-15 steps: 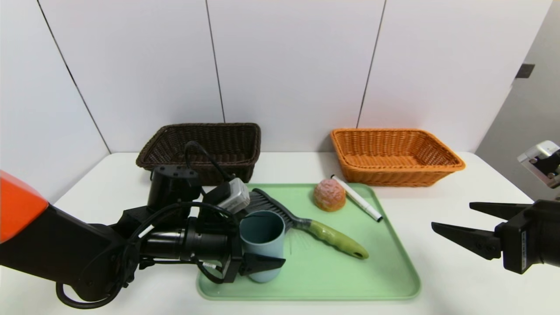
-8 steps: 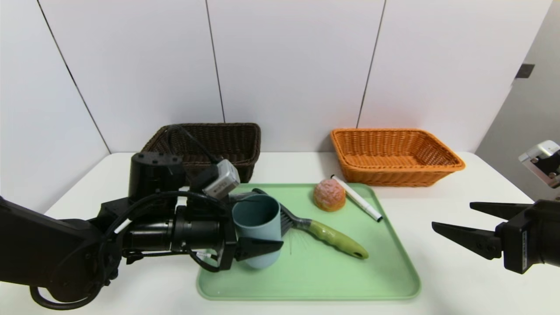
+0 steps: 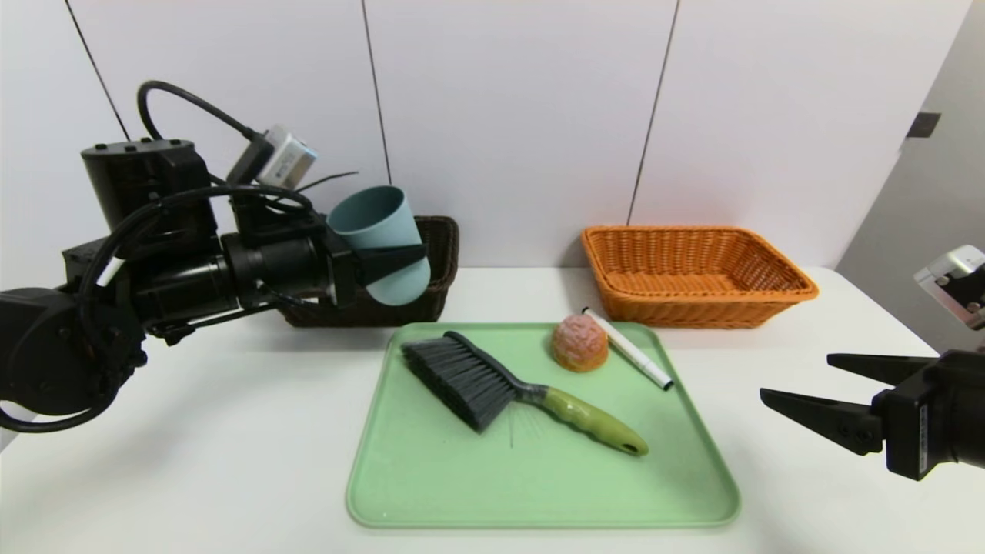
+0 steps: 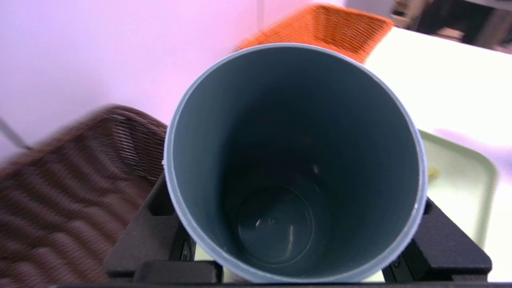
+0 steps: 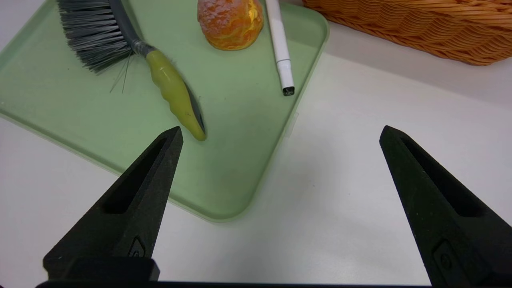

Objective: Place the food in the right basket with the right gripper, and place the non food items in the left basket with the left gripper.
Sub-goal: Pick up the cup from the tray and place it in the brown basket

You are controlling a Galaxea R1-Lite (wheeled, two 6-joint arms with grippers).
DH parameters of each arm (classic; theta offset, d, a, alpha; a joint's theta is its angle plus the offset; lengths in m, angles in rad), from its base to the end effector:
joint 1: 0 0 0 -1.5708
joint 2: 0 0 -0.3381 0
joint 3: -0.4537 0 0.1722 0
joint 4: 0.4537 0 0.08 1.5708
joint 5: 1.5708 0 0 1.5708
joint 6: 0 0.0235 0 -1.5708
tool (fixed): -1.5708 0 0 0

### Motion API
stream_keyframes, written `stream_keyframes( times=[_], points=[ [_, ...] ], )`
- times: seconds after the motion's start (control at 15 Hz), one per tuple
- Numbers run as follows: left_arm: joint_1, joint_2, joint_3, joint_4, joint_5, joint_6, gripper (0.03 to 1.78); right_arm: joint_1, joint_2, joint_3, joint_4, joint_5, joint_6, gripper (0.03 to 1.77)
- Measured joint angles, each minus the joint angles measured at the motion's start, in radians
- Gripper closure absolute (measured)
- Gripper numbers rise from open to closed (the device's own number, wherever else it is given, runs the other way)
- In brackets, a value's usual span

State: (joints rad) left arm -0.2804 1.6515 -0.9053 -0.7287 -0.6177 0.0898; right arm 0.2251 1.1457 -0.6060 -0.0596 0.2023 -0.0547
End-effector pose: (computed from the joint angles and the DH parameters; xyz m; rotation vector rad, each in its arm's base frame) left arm 0.2761 -0.0937 0.2856 0.0806 -0.0225 -0.8982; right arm 0.1193 0.0322 0.2456 -0.0583 0.4721 0.4322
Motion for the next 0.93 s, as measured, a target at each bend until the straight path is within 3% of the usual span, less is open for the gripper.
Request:
stream_keyframes(
  times=[0.6, 0.93],
  points=[
    [0.174, 0.25, -0.306, -0.006, 0.011, 0.001, 0.66, 0.0, 0.007, -0.008, -0.001, -0.005, 0.0, 0.1],
    [0.261, 0.4, -0.393, 0.001, 0.017, 0.013, 0.66, 0.0, 0.013, -0.01, 0.001, -0.007, 0.002, 0.1]
  ],
)
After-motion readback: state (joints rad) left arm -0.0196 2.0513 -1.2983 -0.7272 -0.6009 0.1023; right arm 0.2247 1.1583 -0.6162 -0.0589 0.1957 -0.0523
